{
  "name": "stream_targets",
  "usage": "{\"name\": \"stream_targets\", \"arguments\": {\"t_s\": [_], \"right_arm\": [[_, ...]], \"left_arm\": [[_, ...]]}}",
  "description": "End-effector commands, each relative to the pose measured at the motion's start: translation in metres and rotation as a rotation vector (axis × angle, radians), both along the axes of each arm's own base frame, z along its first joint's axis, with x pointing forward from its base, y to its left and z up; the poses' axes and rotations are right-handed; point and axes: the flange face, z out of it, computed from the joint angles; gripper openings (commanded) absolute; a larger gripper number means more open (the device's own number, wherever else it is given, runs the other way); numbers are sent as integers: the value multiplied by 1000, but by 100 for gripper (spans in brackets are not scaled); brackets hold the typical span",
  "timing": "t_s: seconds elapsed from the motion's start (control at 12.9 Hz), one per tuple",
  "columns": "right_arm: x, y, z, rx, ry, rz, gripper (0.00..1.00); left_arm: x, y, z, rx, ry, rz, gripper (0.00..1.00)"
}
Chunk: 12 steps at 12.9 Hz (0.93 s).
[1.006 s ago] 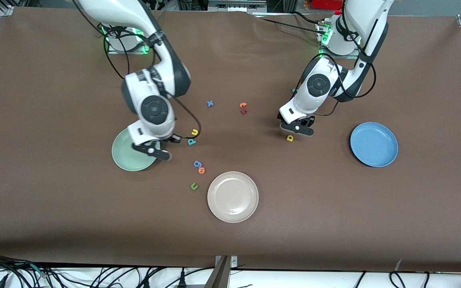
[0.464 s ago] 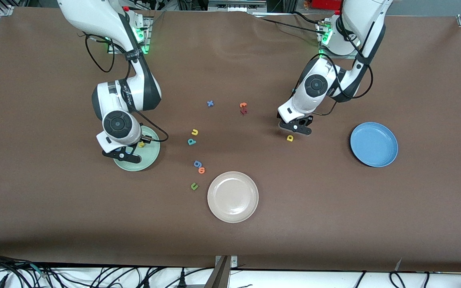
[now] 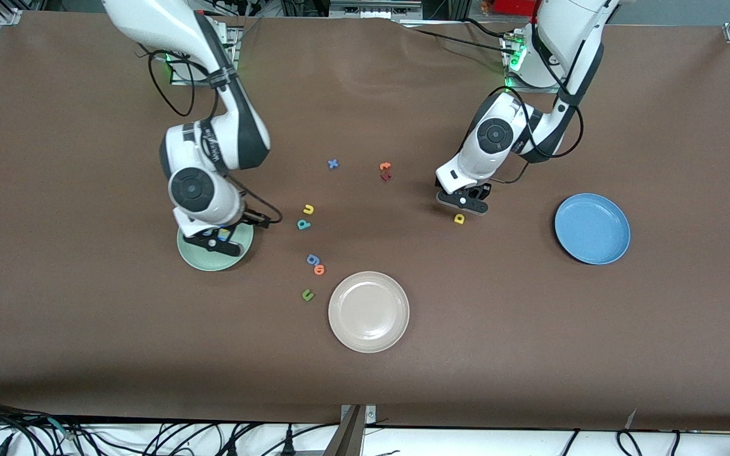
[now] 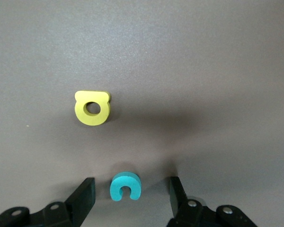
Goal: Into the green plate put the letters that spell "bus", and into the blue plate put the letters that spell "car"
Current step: 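Carry the teal c into the blue plate while the right gripper grasps yellow u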
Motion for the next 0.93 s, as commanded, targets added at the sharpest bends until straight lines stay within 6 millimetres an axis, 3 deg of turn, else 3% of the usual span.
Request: {"name": "stream_targets", "arguments": {"t_s": [0.0,0.15,0.31,0.39,0.62,0.85], "right_arm": [[-15,64,-14,1,-94,-120,99],[-28,107,-37,-11,-159,-220,99],[-35,124,-49,-3,-196,-248,96],[-42,129,-54,-11,-188,-240,99],[-57,127,-67,-36,-161,-233,99],[-72,120,-83,-62,-127,-180,69]], "left_arm": [[-6,-6,-5,26,-28,-89,54],[-5,-5,-4,26,-29,-80,31],[-3,-5,-2,24,-35,-80,17],[-3,-5,-1,24,-37,-81,9],[3,-2,8,20,-50,-86,0],[25,23,40,14,-91,-81,0]]}}
